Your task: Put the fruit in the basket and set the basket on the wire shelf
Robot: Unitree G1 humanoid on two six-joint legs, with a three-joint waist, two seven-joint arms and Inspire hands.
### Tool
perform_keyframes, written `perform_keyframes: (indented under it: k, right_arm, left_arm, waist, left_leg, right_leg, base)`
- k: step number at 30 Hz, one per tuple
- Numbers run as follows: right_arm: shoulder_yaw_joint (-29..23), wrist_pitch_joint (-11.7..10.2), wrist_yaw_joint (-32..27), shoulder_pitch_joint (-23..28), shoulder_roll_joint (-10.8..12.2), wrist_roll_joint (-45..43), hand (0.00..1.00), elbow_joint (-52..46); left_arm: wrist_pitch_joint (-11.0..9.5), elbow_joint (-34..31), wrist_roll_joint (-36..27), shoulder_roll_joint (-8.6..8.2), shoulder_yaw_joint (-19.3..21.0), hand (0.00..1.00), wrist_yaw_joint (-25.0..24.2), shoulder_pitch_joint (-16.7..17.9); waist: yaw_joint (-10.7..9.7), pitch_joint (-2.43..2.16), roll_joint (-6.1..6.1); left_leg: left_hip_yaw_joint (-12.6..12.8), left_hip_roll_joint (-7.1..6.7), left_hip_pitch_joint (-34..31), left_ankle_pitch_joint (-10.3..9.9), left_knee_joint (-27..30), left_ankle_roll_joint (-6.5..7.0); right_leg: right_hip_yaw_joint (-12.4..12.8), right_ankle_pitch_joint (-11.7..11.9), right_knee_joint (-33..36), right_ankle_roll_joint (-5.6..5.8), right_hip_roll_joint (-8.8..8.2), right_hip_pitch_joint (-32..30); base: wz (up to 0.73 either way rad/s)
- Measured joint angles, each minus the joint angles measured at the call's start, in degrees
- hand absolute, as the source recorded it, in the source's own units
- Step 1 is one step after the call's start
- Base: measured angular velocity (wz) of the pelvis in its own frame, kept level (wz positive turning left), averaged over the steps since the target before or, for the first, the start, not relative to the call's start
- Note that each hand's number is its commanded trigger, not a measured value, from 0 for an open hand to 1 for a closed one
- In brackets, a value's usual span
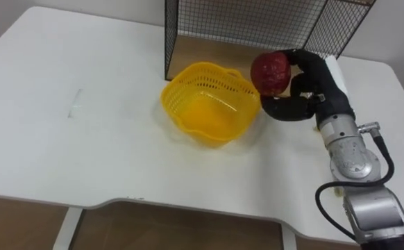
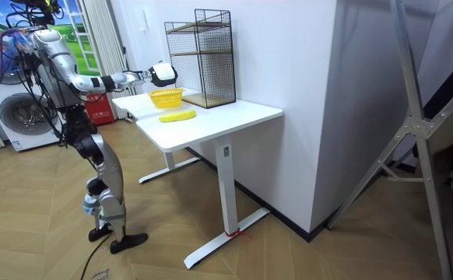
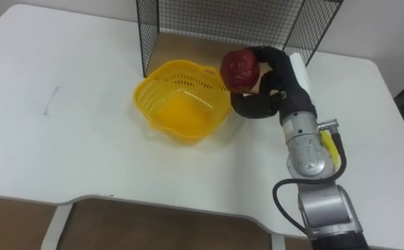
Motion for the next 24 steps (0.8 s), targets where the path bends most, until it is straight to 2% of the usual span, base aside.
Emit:
perform_keyframes:
  k: [1,2,6,14,24]
  right_arm:
    - [0.01,0.07,0.05,-0.11,0.0,-0.05,0.51,0.0]
    - [0.01,0.43,0.06,-0.38,0.0,-0.31,0.0,0.0]
    - [0.26,1.11,1.02,-0.94,0.0,-2.05,0.0,0.01]
    - [1.8,1.1,1.93,-1.05,0.01,-2.53,0.0,4.79]
    - [2.16,1.07,2.54,-1.05,0.03,-2.48,0.0,5.08]
  left_arm:
    - [0.02,0.0,0.0,0.02,0.0,0.0,0.0,0.0]
    - [0.11,0.02,0.0,0.05,0.0,0.0,0.0,0.0]
    - [0.84,0.06,0.01,0.3,0.03,0.0,-0.34,-0.24]
    - [0.83,0.14,-0.01,0.73,-0.14,0.0,-0.97,-0.1]
    - [0.82,0.0,0.02,0.71,-0.22,0.0,-1.0,-0.52]
  waist:
    - [0.01,0.0,0.0]
    - [0.04,0.0,0.0]
    - [0.1,0.0,0.01]
    - [0.08,0.01,0.03]
    - [0.01,0.12,0.51]
  left_leg:
    - [0.0,0.01,0.0,0.0,0.0,0.0]
    - [0.0,0.02,0.0,0.0,0.0,0.0]
    - [-0.02,0.04,0.0,0.0,0.01,0.0]
    - [-0.19,0.03,0.14,0.01,0.08,0.01]
    - [-0.19,-0.06,-0.02,-0.01,-0.11,0.0]
  right_leg:
    - [0.0,0.0,0.0,0.0,0.0,0.0]
    - [0.01,0.0,0.0,0.0,0.0,0.0]
    - [0.03,0.0,-0.01,0.0,0.0,0.0]
    - [-0.06,0.0,-0.06,0.0,-0.11,0.33]
    - [-0.13,0.0,-0.04,0.0,0.08,0.12]
  base:
    - [0.0]
    - [0.0]
    - [0.0]
    - [0.01]
    - [0.0]
